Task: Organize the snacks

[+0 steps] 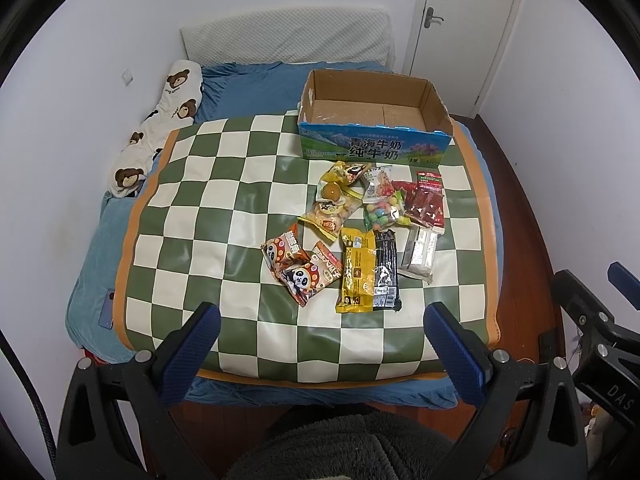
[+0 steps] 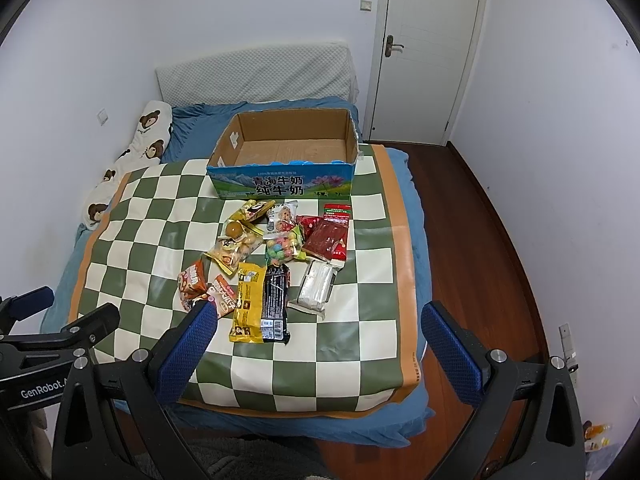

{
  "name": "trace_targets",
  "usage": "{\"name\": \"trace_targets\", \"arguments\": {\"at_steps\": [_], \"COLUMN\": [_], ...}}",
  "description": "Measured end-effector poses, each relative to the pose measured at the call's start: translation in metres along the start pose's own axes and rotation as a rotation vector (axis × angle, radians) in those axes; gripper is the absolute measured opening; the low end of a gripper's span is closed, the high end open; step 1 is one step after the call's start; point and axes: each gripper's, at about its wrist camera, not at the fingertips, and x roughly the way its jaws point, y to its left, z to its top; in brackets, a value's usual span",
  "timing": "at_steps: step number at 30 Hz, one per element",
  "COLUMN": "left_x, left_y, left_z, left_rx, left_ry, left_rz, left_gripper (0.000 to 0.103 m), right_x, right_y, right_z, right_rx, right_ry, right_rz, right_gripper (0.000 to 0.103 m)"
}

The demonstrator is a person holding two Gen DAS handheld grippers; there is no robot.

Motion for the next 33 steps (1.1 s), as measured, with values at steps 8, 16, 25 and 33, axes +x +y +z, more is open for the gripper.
{"name": "trace_targets", "arguments": {"at_steps": [8,16,25,33], "left_x": [0.0002,-0.0002,0.0003,0.0033], "left_y": [0.0001,-0.0003,0.0001,-0.0046], "left_z": [0.0001,-0.0001,0.0002,-0.0019], "left_rx": [-0.001,-0.001,-0.002,0.0], "left_ry": [0.003,0.003,0.003,0.008], "left_rz": [-0.001,-0.005,-0.004,-0.006], "left_gripper": [0.103,0.103,0.103,0.103], "right_x": [0.0002,0.0034,0.0003,0.0009], "right_y": [0.0001,-0.0007,-0.0008,-0.0008], "right_z": [-0.0004,0.0043,0.0004,0.0002], "right_rx": [-0.001,-0.001,0.004,0.003], "right_ry": [0.001,0.003,0.004,0.004], "right_rz": [0.001,0.002,0.007,0.005], "right_gripper": [0.103,0.103,0.103,0.103]}}
